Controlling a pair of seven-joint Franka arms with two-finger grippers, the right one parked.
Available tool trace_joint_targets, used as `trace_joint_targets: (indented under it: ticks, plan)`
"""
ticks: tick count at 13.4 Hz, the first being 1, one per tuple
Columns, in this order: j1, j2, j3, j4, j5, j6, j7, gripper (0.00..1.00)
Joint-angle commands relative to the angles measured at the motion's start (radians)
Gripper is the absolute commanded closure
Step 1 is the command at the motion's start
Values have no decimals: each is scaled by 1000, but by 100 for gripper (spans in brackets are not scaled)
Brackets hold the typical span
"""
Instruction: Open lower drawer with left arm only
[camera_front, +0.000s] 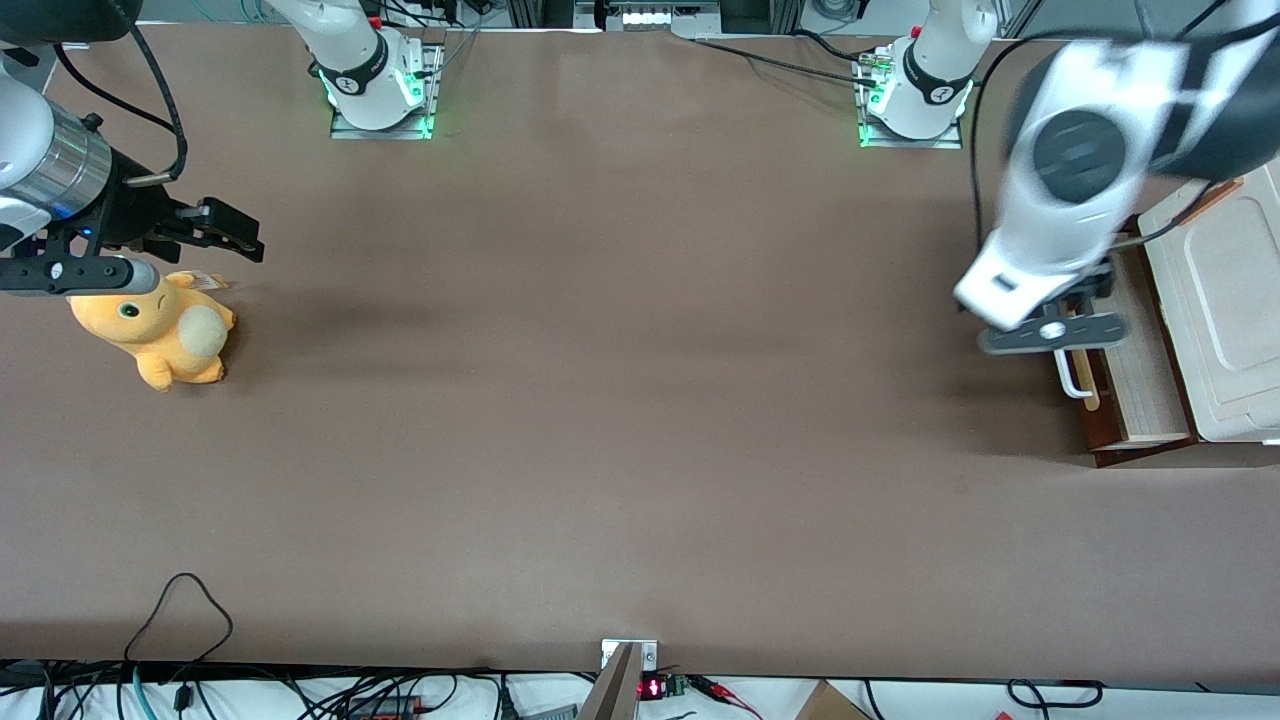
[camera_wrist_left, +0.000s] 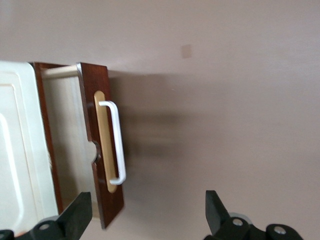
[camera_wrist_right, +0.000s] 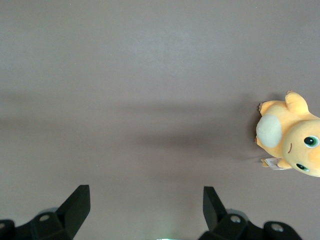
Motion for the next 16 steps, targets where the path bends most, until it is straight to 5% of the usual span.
trace_joint_targets:
  ticks: [1, 4, 16]
  plan:
    - [9, -52, 80, 46, -188, -34, 148, 0]
    - [24, -94, 115, 42, -261, -34, 231, 0]
    - [27, -104, 114, 48, -267, -37, 236, 0]
